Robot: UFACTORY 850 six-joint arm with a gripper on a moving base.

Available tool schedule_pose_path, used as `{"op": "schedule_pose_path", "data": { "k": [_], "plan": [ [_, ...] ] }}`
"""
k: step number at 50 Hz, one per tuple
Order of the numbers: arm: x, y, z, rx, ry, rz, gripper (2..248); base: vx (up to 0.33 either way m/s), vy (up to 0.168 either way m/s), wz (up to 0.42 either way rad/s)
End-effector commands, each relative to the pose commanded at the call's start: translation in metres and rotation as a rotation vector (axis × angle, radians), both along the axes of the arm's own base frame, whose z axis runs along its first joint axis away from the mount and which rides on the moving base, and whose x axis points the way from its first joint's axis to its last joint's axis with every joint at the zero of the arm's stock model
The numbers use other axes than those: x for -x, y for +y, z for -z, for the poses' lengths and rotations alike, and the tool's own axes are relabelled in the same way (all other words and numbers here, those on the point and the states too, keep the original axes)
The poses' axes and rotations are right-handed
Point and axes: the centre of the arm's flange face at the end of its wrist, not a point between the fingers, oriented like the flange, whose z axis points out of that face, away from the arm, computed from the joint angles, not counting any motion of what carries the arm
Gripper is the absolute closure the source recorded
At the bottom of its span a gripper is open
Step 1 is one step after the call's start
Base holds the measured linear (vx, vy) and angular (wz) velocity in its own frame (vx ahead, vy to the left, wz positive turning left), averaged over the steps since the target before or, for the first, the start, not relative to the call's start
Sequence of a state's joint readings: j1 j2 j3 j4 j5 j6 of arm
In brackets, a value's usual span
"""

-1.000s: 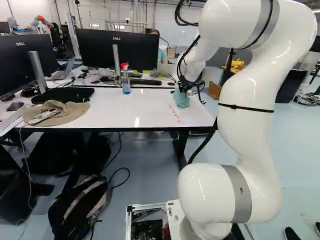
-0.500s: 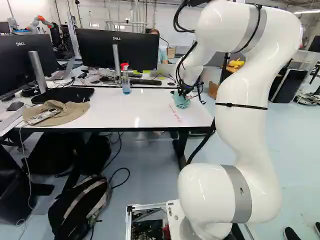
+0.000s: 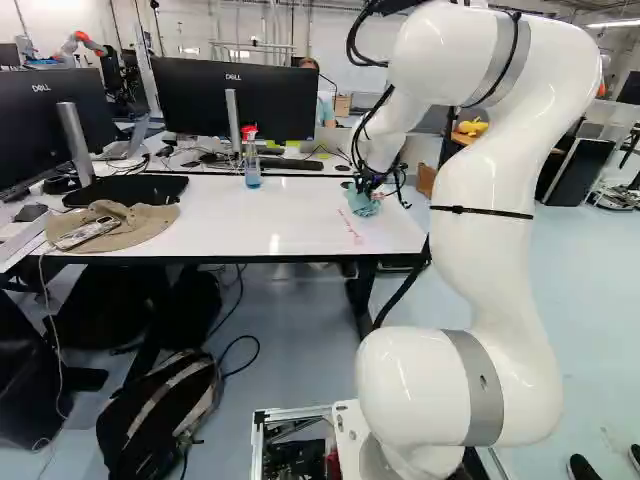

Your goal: Clean the table with the green towel

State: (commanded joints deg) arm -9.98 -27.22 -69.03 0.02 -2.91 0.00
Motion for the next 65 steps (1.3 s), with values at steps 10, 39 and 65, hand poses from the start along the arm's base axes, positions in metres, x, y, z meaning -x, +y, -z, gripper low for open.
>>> {"op": "schedule_pose_path", "data": {
  "k": [10,39,65],
  "plan": [
    [0.002,0.000,0.002,-0.006,0.034,0.000,212,0.000,0.000,0.000],
    [-0.004,-0.001,0.004,-0.010,0.056,0.000,212,0.000,0.000,0.000],
    [-0.050,-0.006,0.009,-0.003,0.019,-0.005,212,0.000,0.000,0.000]
  ]
}}
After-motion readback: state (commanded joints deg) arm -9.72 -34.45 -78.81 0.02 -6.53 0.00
